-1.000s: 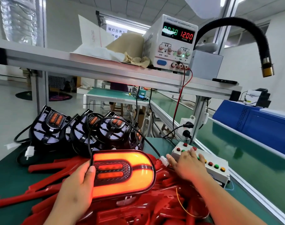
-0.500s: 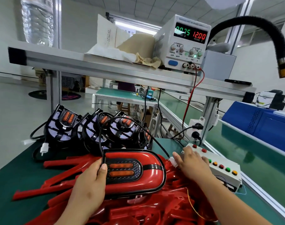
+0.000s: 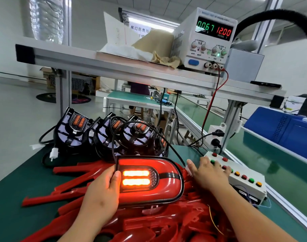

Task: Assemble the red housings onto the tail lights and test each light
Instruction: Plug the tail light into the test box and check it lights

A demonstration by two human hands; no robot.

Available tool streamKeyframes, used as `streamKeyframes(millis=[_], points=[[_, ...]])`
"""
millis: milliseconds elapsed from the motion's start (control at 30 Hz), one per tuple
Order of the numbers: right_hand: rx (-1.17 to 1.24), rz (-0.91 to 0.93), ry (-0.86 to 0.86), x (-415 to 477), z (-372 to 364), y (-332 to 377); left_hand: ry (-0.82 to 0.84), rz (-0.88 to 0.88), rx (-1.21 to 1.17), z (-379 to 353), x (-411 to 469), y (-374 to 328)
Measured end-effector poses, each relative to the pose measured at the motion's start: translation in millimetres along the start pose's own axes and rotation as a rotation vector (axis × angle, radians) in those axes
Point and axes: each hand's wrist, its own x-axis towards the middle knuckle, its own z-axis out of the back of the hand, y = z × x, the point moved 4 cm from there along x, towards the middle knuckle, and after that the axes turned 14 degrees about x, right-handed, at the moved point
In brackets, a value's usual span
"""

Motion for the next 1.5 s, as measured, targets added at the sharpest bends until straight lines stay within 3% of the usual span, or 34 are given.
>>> streamKeyframes(millis=[767, 1000, 1167, 1500], points=[[0.025, 0.01, 0.003, -2.9, 5.4, 1.7, -0.018, -0.011, 0.024, 0.7, 0.7, 0.2], [0.244, 0.077, -0.049, -12.6, 17.6, -15.2, 0.009, -0.012, 0.044, -1.5, 1.2, 2.0], [0.101, -0.063, -0.183, -32.8, 41.5, -63.6, -0.02, -0.012, 0.079, -2.5, 1.7, 3.8], [-0.057, -0.147, -0.121, -45.0, 35.5, -93.7, -0.04, -0.019, 0.082, -2.6, 3.6, 4.7]])
